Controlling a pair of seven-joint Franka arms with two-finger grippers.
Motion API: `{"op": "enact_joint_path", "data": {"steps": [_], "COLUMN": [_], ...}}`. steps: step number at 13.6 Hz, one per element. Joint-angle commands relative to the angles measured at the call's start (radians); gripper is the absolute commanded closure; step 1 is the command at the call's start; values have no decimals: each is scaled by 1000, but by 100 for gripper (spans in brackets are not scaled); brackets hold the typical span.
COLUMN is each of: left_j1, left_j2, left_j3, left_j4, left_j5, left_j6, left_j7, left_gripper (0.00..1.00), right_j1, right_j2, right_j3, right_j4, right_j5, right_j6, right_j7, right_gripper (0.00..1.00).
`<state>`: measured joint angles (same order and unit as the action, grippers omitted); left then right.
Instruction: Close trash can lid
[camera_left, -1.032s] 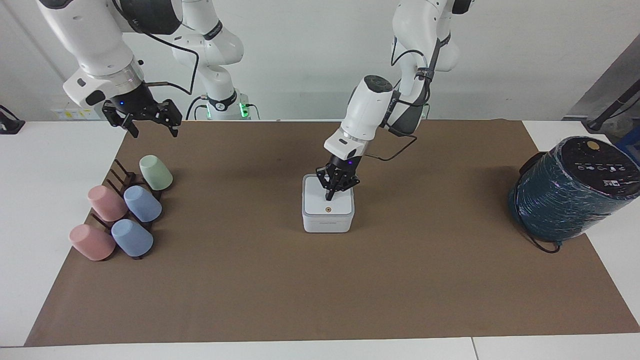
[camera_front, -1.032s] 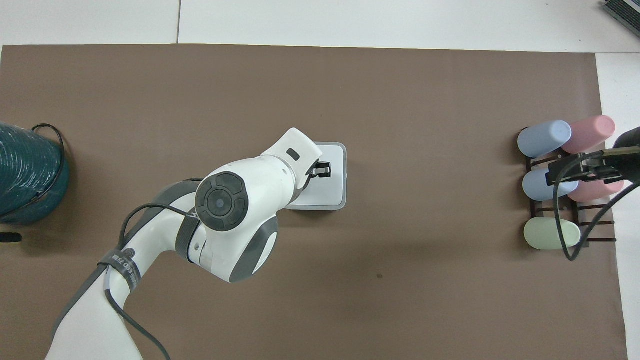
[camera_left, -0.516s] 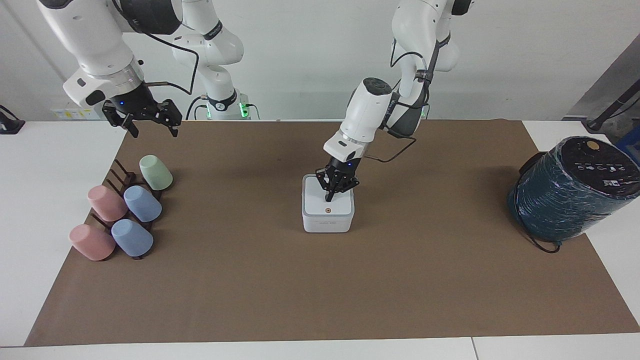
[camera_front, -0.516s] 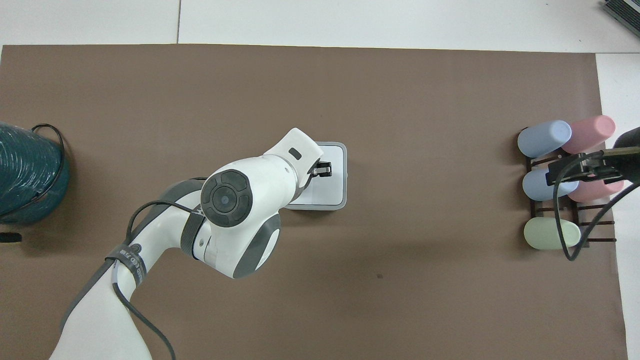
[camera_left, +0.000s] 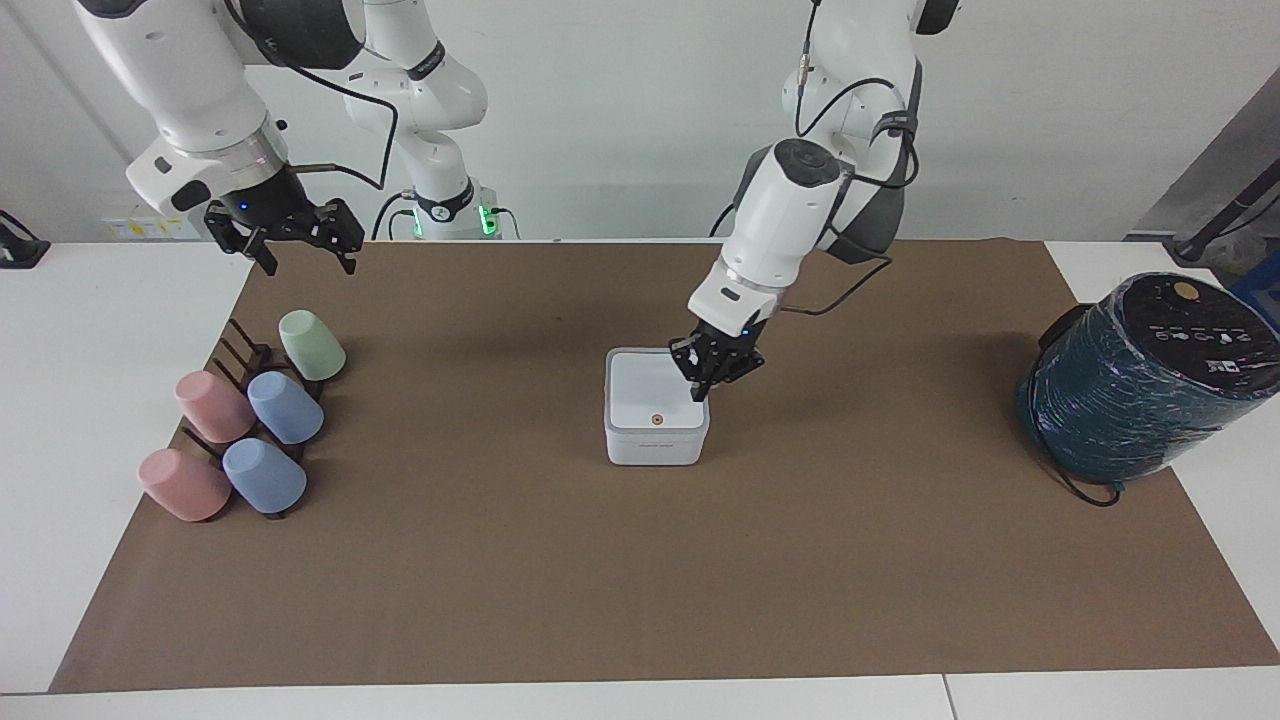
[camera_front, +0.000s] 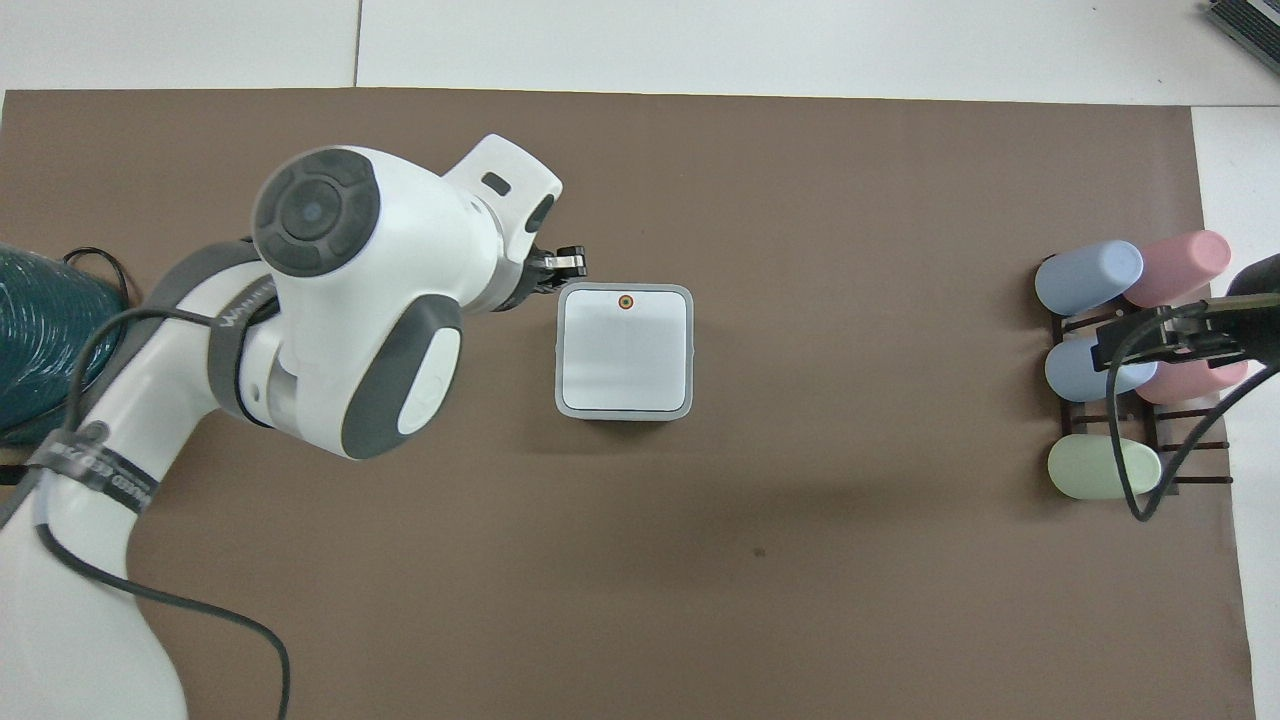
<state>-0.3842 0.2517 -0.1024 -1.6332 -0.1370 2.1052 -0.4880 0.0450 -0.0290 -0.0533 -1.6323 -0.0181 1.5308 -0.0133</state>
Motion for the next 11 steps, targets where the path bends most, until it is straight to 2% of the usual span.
{"op": "enact_joint_path", "data": {"steps": [1, 4, 7, 9, 10, 11], "left_j1": [76, 207, 326, 352, 354, 352], "left_j2": [17, -20, -94, -109, -114, -121], "left_j3": [-2, 9, 0, 0, 0, 0], "left_j4": [140, 176, 165, 165, 164, 161], "left_j5": [7, 8, 25, 104, 138, 154], "left_j6": [-222, -425, -519, -577, -597, -619], "left_j7": [80, 283, 481, 541, 552, 554], "left_gripper": [100, 100, 99, 88, 79, 66], "right_j1": [-5, -5, -5, -5, -5, -5], "right_j2": [-14, -14, -14, -14, -14, -14], "right_j3": [1, 1, 1, 1, 1, 1], "right_j4": [-12, -12, -12, -12, -12, -12], "right_j5": [7, 7, 7, 7, 7, 7], "right_j6": [6, 6, 6, 6, 6, 6], "right_j7": [12, 12, 12, 12, 12, 12], "right_gripper": [0, 0, 0, 0, 0, 0]}}
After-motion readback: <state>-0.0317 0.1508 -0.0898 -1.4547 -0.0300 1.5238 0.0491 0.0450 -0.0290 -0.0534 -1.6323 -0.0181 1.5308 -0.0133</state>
